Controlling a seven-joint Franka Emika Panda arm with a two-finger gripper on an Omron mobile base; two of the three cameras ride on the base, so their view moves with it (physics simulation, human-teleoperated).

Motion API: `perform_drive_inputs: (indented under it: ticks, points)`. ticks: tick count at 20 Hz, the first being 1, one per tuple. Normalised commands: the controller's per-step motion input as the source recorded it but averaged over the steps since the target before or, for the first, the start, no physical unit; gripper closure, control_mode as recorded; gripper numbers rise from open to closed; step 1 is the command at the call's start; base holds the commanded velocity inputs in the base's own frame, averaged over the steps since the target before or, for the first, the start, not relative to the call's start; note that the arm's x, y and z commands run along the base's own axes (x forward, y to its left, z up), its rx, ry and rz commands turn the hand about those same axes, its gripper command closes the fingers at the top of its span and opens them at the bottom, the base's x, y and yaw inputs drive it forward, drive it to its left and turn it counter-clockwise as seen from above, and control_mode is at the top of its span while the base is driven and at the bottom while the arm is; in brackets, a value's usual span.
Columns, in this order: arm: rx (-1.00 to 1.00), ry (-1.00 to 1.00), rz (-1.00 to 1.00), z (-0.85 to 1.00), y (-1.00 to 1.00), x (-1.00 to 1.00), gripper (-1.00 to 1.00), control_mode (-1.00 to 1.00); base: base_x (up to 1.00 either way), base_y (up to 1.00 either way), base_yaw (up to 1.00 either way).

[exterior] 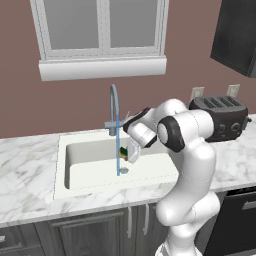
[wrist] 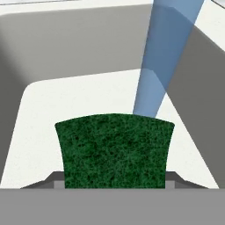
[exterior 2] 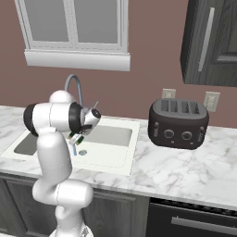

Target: Soak the sponge with water for a few seconds and then drop it inside the sink.

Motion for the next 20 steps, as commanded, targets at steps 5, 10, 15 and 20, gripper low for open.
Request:
perform_drive_inputs:
  ticks: [5,10,15,20]
  points:
    - [0.0,0.0,0.0,-0.23,0.0,0.22,1.0,-1.0,0.0,0.0,0.0]
    - [0.0,0.0,0.0,-0.15,0.0,0.15,1.0,-1.0,0.0,0.0,0.0]
    - [0.0,0.0,0.0,-0.13,0.0,0.15,1.0,-1.0,0.0,0.0,0.0]
    - [0.0,0.0,0.0,-0.04,0.02,0.07,1.0,-1.0,0.0,0.0,0.0]
